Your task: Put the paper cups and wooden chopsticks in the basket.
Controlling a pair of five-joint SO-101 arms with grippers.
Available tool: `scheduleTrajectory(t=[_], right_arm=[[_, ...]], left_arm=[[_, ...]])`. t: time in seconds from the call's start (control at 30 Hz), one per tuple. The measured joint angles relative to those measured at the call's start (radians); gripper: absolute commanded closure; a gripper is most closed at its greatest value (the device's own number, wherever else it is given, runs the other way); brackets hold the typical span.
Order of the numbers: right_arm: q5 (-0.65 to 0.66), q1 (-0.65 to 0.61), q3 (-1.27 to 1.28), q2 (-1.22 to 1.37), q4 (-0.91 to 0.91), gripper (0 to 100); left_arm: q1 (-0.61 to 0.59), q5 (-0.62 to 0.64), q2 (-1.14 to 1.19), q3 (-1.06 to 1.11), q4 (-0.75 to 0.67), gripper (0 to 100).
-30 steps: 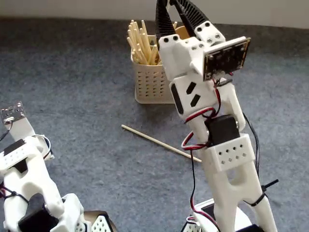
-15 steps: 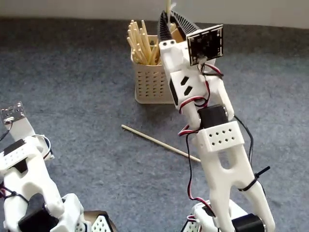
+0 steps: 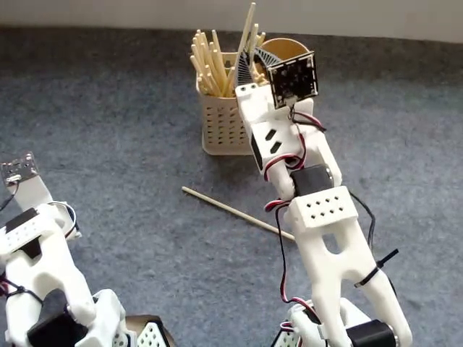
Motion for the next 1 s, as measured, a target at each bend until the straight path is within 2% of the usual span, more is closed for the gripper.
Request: scheduleTrajectory(t=[0.13, 0.57, 0.8, 1.0], right_arm=[[0.0, -0.002, 0.006, -0.015, 0.014, 86.1], [0.0, -0.158, -0.072, -0.279, 0.431, 86.1], [0.0, -0.249, -0.133, -0.301, 0.672, 86.1], [0.0, -0.284, -0.135, -0.301, 0.796, 86.1]], left_arm=[[0.0, 0.0, 0.0, 0.0, 0.0, 97], [0.0, 0.0, 0.0, 0.0, 0.0, 97], [0.0, 0.0, 0.0, 0.0, 0.0, 97], [0.0, 0.0, 0.0, 0.0, 0.0, 97]])
